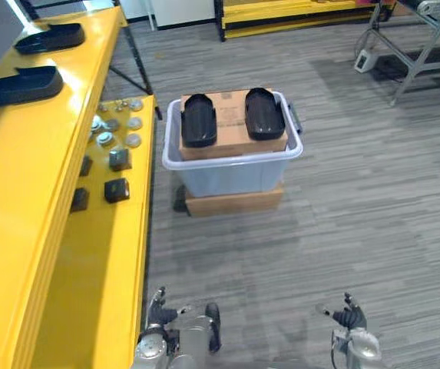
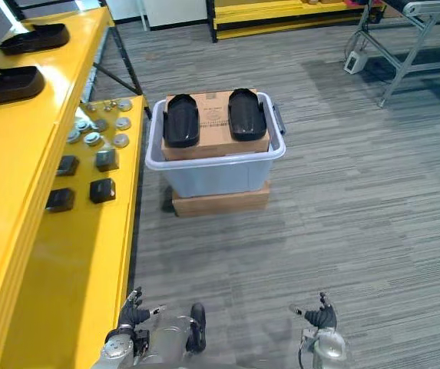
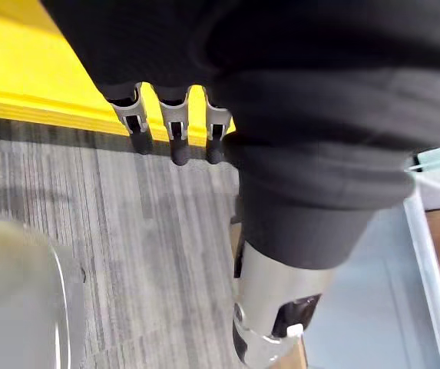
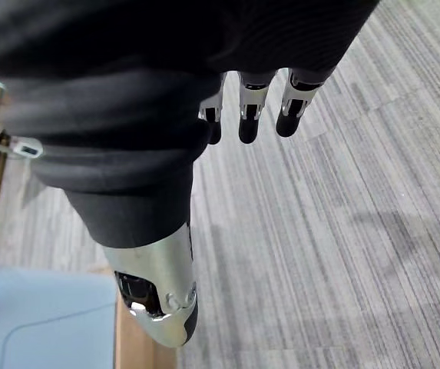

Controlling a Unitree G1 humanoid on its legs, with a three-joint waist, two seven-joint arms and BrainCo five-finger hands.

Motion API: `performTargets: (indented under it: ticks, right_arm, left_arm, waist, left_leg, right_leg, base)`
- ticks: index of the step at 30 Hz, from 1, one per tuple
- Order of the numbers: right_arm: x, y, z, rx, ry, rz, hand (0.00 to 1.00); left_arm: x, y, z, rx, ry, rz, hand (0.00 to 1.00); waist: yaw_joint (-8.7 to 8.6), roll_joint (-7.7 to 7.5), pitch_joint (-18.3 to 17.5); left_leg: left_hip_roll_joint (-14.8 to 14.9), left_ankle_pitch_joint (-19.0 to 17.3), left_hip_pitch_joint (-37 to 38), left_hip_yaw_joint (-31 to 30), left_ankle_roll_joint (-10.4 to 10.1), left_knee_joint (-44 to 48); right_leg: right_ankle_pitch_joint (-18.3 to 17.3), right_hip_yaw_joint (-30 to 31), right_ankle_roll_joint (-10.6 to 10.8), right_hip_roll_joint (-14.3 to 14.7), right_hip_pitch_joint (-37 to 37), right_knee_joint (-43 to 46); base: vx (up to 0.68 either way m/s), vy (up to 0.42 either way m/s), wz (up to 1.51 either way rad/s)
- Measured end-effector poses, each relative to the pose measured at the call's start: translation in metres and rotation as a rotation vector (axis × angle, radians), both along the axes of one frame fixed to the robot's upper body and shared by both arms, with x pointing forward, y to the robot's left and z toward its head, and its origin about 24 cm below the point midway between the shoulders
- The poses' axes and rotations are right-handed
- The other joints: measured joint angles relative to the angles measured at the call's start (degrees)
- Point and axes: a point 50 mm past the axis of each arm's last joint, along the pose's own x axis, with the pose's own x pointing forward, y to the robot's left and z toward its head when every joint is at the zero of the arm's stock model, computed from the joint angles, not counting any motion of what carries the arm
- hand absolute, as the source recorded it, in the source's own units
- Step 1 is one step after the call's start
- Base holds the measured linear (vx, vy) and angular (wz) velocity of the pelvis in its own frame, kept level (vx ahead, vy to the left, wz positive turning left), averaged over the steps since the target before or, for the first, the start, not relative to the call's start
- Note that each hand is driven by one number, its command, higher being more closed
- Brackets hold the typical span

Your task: Walk over and take plastic housings, then place them on the shelf

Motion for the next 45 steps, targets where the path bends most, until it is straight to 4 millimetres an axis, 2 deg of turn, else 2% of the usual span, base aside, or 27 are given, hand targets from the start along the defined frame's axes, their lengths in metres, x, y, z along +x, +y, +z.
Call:
performTargets:
  ticks: [1,2,3,4,5,6,7,8,9,10,12,13,14,15,16,18,20,21,22,23,26,28,32,35,38,41,45]
  right_arm:
    - [0.005,0.002,0.001,-0.004,-0.01,0.026,0.0]
    - [0.011,0.002,0.004,-0.011,-0.026,0.037,0.0]
    - [0.013,0.001,0.005,-0.014,-0.033,0.04,0.0]
    - [0.016,-0.001,0.007,-0.022,-0.041,0.043,0.0]
    - [0.016,-0.003,0.007,-0.025,-0.041,0.044,0.0]
    - [0.016,-0.003,0.007,-0.027,-0.04,0.044,0.0]
    - [0.009,-0.004,0.005,-0.028,-0.02,0.042,0.0]
    - [0.004,-0.005,0.004,-0.03,-0.008,0.039,0.0]
    - [0.006,-0.01,0.005,-0.043,-0.001,0.039,0.0]
    - [0.01,-0.011,0.007,-0.045,-0.018,0.037,0.0]
    - [0.009,-0.009,0.007,-0.042,-0.019,0.039,0.0]
    - [0.006,-0.005,0.005,-0.032,-0.017,0.041,0.0]
    - [0.005,-0.001,0.005,-0.02,-0.026,0.035,0.0]
    - [0.006,0.001,0.006,-0.015,-0.037,0.033,0.0]
    - [0.005,0.003,0.006,-0.004,-0.053,0.02,0.0]
    - [0.005,0.004,0.005,0.005,-0.053,0.009,0.0]
    - [0.002,0.003,0.004,0.014,-0.047,-0.009,0.0]
    - [0.0,0.001,0.004,0.015,-0.044,-0.025,0.0]
    - [-0.009,-0.008,0.002,0.006,-0.029,-0.068,0.0]
    - [-0.013,-0.009,0.0,0.012,-0.013,-0.086,0.0]
    - [-0.023,-0.01,-0.004,0.024,0.013,-0.121,0.0]
    - [-0.024,-0.011,-0.004,0.029,0.011,-0.142,0.0]
    - [-0.032,-0.018,-0.004,0.024,0.009,-0.215,0.0]
    - [-0.046,-0.034,0.0,0.004,-0.002,-0.318,0.0]
    - [-0.047,-0.052,0.019,-0.058,-0.09,-0.375,0.0]
    - [-0.034,-0.073,0.056,-0.165,-0.258,-0.399,0.0]
    - [-0.021,-0.09,0.101,-0.275,-0.44,-0.392,0.0]
  left_arm:
    - [0.002,0.002,0.001,0.004,-0.004,-0.008,0.0]
    - [0.007,0.001,0.002,0.001,-0.013,-0.011,0.0]
    - [0.01,0.0,0.003,0.0,-0.018,-0.013,0.0]
    - [0.016,-0.003,0.005,-0.008,-0.034,-0.017,0.0]
    - [0.019,-0.003,0.005,-0.008,-0.04,-0.019,0.0]
    - [0.02,-0.002,0.006,-0.004,-0.045,-0.02,0.0]
    - [0.017,0.001,0.005,0.003,-0.037,-0.018,0.0]
    - [0.014,0.002,0.003,0.005,-0.024,-0.018,0.0]
    - [0.01,-0.004,-0.001,-0.015,0.002,-0.009,0.0]
    - [0.009,-0.007,-0.003,-0.022,0.008,-0.008,0.0]
    - [0.01,-0.011,-0.003,-0.036,0.005,0.0,0.0]
    - [0.009,-0.014,-0.003,-0.052,0.006,0.016,0.0]
    - [0.007,-0.014,-0.004,-0.058,0.007,0.027,0.0]
    - [0.007,-0.014,-0.004,-0.059,0.008,0.03,0.0]
    - [0.007,-0.015,-0.004,-0.064,0.008,0.035,0.0]
    - [0.005,-0.015,-0.004,-0.065,0.009,0.04,0.0]
    - [0.004,-0.014,-0.005,-0.063,0.014,0.043,0.0]
    - [0.004,-0.015,-0.005,-0.066,0.015,0.042,0.0]
    - [0.003,-0.018,-0.006,-0.073,0.017,0.04,0.0]
    - [0.004,-0.017,-0.006,-0.07,0.019,0.039,0.0]
    - [0.005,-0.009,-0.005,-0.048,0.015,0.036,0.0]
    - [0.002,-0.005,-0.006,-0.037,0.026,0.037,0.0]
    - [-0.01,0.006,-0.01,-0.009,0.066,0.046,0.0]
    - [-0.016,0.005,-0.012,-0.013,0.084,0.049,0.0]
    - [-0.018,0.005,-0.013,-0.013,0.089,0.05,0.0]
    - [-0.024,0.005,-0.014,-0.012,0.102,0.053,0.0]
    - [-0.025,0.005,-0.015,-0.014,0.104,0.048,0.0]
  waist:
    - [-0.16,0.72,0.2]
    - [-0.33,1.8,0.3]
    - [-0.31,2.45,0.5]
    - [-0.44,3.73,1.0]
    - [-0.57,4.21,1.3]
    - [-0.77,4.04,1.2]
    - [-0.91,2.98,1.1]
    - [-1.12,2.62,0.9]
    - [-0.74,4.28,0.5]
    - [-1.06,3.99,0.5]
    - [-1.67,3.69,0.9]
    - [-1.76,3.5,1.1]
    - [-1.24,3.11,1.4]
    - [-0.95,3.18,1.3]
    - [-0.1,2.26,1.6]
    - [0.02,2.54,1.5]
    - [-0.06,2.56,1.5]
    - [-0.21,2.98,1.4]
    - [-0.41,5.17,0.6]
    - [-0.41,5.34,0.3]
    - [-0.36,2.99,-0.2]
    - [-0.31,2.51,-0.4]
    - [-0.4,2.92,-0.9]
    - [-0.58,3.18,-1.2]
    - [-1.06,3.19,-1.4]
    - [-2.21,2.97,-1.8]
    - [-2.26,2.49,-3.2]
  left_leg:
    - [0.4,0.0,4.2,-0.3,-0.1,-2.6]
    - [1.5,0.0,6.8,-0.4,-0.1,-4.4]
    - [2.2,0.0,7.8,-0.5,-0.1,-5.0]
    - [3.9,0.0,9.7,-0.6,-0.1,-5.8]
    - [4.6,0.0,10.4,-0.7,-0.2,-6.0]
    - [5.3,-0.1,11.9,-0.8,-1.8,-6.5]
    - [5.3,-1.1,13.8,-1.2,-5.4,-6.6]
    - [5.3,-1.9,14.8,-1.8,-6.6,-6.4]
    - [7.6,-1.7,15.1,-2.4,-8.1,-5.6]
    - [7.6,0.2,14.0,-3.1,-10.8,-2.1]
    - [8.2,4.0,10.7,-3.3,-9.9,7.7]
    - [10.6,6.4,6.1,-3.0,-9.9,19.6]
    - [13.0,5.5,3.5,-0.9,-9.3,28.6]
    - [14.1,5.2,2.4,0.3,-8.8,31.1]
    - [15.4,4.5,0.0,2.6,-7.8,31.6]
    - [15.8,4.3,-2.1,3.6,-7.6,25.6]
    - [14.4,4.8,-2.2,3.1,-8.3,12.9]
    - [13.3,6.6,-1.8,3.1,-9.7,5.0]
    - [13.1,13.9,-1.6,2.9,-9.8,-4.7]
    - [12.9,13.3,-0.6,3.1,-9.4,-5.8]
    - [10.0,14.9,3.0,3.4,-8.5,-14.2]
    - [9.1,15.7,4.4,4.1,-8.1,-16.6]
    - [8.2,16.8,7.4,6.0,-8.3,-20.8]
    - [8.2,18.0,9.2,6.6,-8.6,-24.0]
    - [8.4,18.2,9.6,7.3,-8.8,-24.8]
    - [8.4,18.2,10.4,8.2,-8.9,-25.7]
    - [8.4,18.2,10.1,8.3,-8.9,-25.7]
  right_leg:
    - [-1.7,-2.4,-3.2,0.3,-2.6,-1.4]
    - [-2.8,-5.1,-5.3,0.9,-5.9,-5.5]
    - [-3.1,-6.2,-5.8,1.4,-7.7,-8.1]
    - [-2.5,-7.3,-5.7,2.4,-10.5,-14.9]
    - [-1.3,-7.1,-5.2,3.0,-11.6,-19.5]
    - [4.0,-6.4,-4.4,3.6,-12.6,-29.8]
    - [16.0,-4.8,-5.5,3.5,-12.3,-37.0]
    - [20.5,-4.2,-7.4,3.4,-11.7,-37.4]
    - [18.3,-4.7,-8.7,5.0,-12.3,-34.0]
    - [15.1,-5.3,-9.0,4.6,-12.0,-31.9]
    - [12.8,-6.6,-9.4,4.1,-8.9,-32.2]
    - [12.0,-8.0,-10.1,4.1,-3.9,-35.1]
    - [11.7,-8.7,-10.6,4.7,0.8,-38.1]
    - [11.6,-9.0,-10.8,4.8,2.9,-39.4]
    - [11.6,-9.0,-10.8,4.8,7.1,-42.8]
    - [11.6,-9.1,-10.8,4.6,9.9,-45.3]
    - [11.6,-8.8,-10.3,4.3,11.6,-46.6]
    - [11.5,-8.7,-9.6,4.5,11.9,-47.0]
    - [10.8,-8.6,-8.3,5.9,12.0,-47.1]
    - [10.5,-8.6,-7.9,6.2,12.4,-47.1]
    - [10.0,-8.1,-6.7,3.9,11.9,-47.1]
    - [9.5,-7.2,-6.0,3.1,11.9,-47.1]
    - [9.5,-5.3,-5.8,3.0,12.0,-47.8]
    - [9.4,-4.6,-5.8,3.5,11.9,-48.0]
    - [9.4,-3.9,-5.8,3.8,11.6,-48.0]
    - [9.4,-3.0,-5.8,4.0,11.6,-48.0]
    - [9.4,-2.7,-5.8,4.1,11.2,-48.0]
  base:
    - [0.52,0.021,0.0]
    - [0.5,-0.004,0.07]
    - [0.47,-0.04,0.16]
    - [0.38,-0.047,0.18]
    - [0.57,-0.095,0.34]
    - [0.61,-0.14,0.45]
    - [0.51,-0.126,0.51]
    - [0.57,-0.173,0.19]
    - [0.53,-0.203,0.13]
    - [0.62,-0.24,0.13]
    - [0.36,-0.18,0.44]
    - [0.48,-0.241,0.4]
    - [0.39,-0.193,0.31]
    - [0.41,-0.186,0.04]
    - [0.24,-0.1,0.0]
    - [0.27,-0.059,-0.05]
    - [0.21,0.033,-0.11]
    - [0.26,0.115,-0.01]
    - [0.26,0.119,0.08]
    - [0.2,0.108,0.19]
    - [0.12,0.096,0.07]
    - [0.06,0.054,-0.07]
    - [0.01,0.036,-0.26]
    - [0.02,-0.023,-0.13]
    - [0.02,-0.017,-0.13]
    - [0.03,-0.006,-0.15]
    - [0.01,-0.003,-0.04]
